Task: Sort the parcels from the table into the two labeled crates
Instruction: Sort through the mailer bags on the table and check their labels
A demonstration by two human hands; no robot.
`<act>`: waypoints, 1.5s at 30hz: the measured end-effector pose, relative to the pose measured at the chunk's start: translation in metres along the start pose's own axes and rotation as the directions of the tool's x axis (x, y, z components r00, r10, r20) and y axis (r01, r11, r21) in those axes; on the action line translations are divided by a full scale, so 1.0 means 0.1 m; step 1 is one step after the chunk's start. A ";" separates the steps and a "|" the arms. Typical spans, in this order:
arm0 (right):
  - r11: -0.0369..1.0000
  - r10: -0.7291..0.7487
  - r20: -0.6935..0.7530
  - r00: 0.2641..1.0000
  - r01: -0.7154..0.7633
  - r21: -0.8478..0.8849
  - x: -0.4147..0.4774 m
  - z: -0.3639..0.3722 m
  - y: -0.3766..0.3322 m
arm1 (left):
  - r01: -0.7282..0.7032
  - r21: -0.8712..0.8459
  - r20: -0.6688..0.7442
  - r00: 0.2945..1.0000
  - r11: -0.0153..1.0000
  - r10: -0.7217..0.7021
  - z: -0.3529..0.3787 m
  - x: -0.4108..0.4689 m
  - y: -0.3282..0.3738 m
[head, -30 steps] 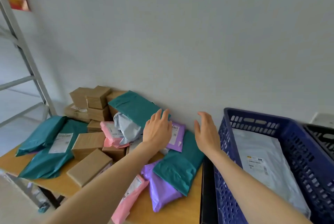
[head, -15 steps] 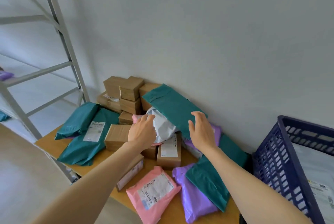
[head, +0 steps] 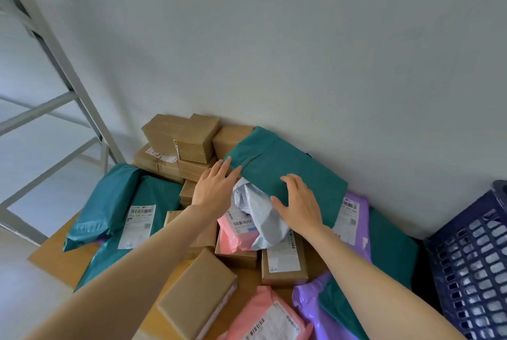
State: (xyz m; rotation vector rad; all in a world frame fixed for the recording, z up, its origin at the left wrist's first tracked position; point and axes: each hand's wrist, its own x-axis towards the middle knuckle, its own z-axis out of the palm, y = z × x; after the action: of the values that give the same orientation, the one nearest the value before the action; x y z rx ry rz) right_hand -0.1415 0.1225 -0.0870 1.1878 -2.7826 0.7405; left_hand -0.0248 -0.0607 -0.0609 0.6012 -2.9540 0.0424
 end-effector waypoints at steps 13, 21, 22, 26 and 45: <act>0.991 -0.001 -0.051 0.999 -0.006 -0.135 0.01 0.17 -0.07 | -0.176 0.033 -0.025 0.984 0.984 0.177 0.11 0.47 -0.15; 0.966 0.012 -0.105 0.994 -0.038 -0.255 -0.03 0.11 -0.24 | -0.306 0.065 -0.052 0.950 0.950 0.309 -0.02 0.54 -0.23; 0.962 0.015 -0.126 0.992 -0.049 -0.267 -0.04 0.10 -0.27 | -0.313 0.058 -0.062 0.947 0.948 0.316 -0.05 0.53 -0.24; 0.958 0.018 -0.233 0.972 -0.084 -0.273 -0.07 0.02 -0.39 | -0.314 -0.009 -0.123 0.943 0.949 0.311 -0.16 0.49 -0.30; 0.815 0.520 -0.495 0.696 -0.231 0.532 0.00 -0.92 -1.11 | -0.135 -0.534 -0.019 0.989 0.835 0.148 -0.89 0.06 -0.62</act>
State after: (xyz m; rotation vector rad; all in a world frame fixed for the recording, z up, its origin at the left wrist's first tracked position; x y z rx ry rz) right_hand -0.0791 0.0961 0.0403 0.2214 -2.3337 1.5250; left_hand 0.0044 -0.1158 0.0287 0.2976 -2.8197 -0.7544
